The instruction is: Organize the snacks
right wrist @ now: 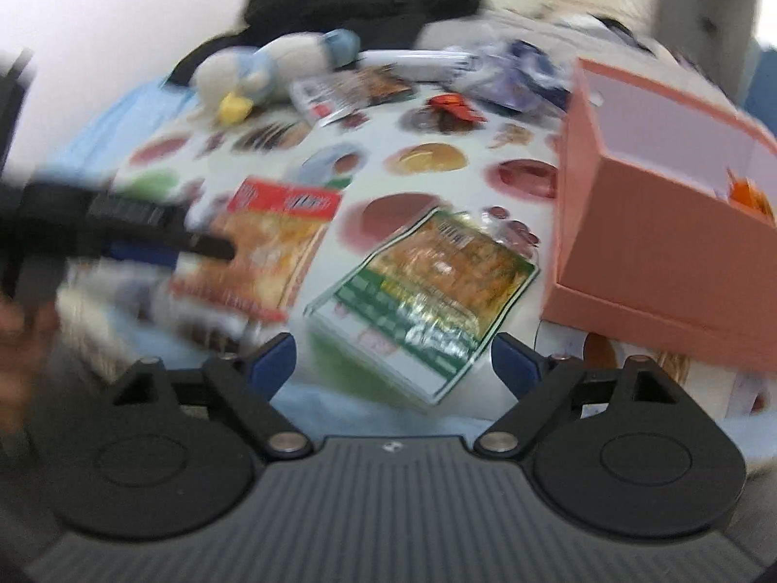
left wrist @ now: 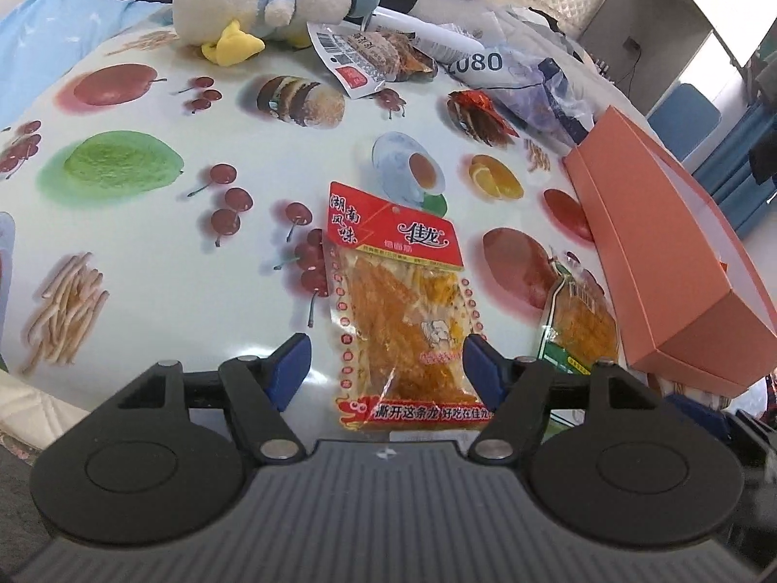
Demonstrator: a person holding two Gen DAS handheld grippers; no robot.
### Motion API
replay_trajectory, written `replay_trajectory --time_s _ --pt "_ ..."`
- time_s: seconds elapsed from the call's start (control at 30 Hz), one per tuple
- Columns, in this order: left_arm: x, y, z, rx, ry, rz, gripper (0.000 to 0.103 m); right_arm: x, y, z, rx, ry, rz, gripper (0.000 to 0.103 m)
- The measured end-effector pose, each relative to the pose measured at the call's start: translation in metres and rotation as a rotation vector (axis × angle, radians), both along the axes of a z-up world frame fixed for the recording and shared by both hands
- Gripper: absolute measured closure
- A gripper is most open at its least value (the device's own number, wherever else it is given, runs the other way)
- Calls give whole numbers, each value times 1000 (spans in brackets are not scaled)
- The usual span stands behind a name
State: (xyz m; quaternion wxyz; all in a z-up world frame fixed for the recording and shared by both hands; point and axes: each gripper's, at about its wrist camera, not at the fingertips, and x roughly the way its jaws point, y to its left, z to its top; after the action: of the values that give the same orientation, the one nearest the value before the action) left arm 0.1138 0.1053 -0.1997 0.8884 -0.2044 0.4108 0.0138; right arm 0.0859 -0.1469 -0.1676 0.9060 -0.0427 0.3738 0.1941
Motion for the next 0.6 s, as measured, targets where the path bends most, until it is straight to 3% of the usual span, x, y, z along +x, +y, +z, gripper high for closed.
replay_trajectory --time_s 0.23,0.37,0.53,0.6 --pt "0 -3 0 4 -21 2 31 49 3 -16 121 53 -277 14" --pt "-1 -1 -2 4 -20 10 31 68 8 -30 118 78 -410 14" --pt "-2 -2 -2 3 -21 14 31 76 18 -38 83 55 -440 14" --pt "-2 -2 -2 6 -19 14 31 78 26 -39 19 45 -412 14"
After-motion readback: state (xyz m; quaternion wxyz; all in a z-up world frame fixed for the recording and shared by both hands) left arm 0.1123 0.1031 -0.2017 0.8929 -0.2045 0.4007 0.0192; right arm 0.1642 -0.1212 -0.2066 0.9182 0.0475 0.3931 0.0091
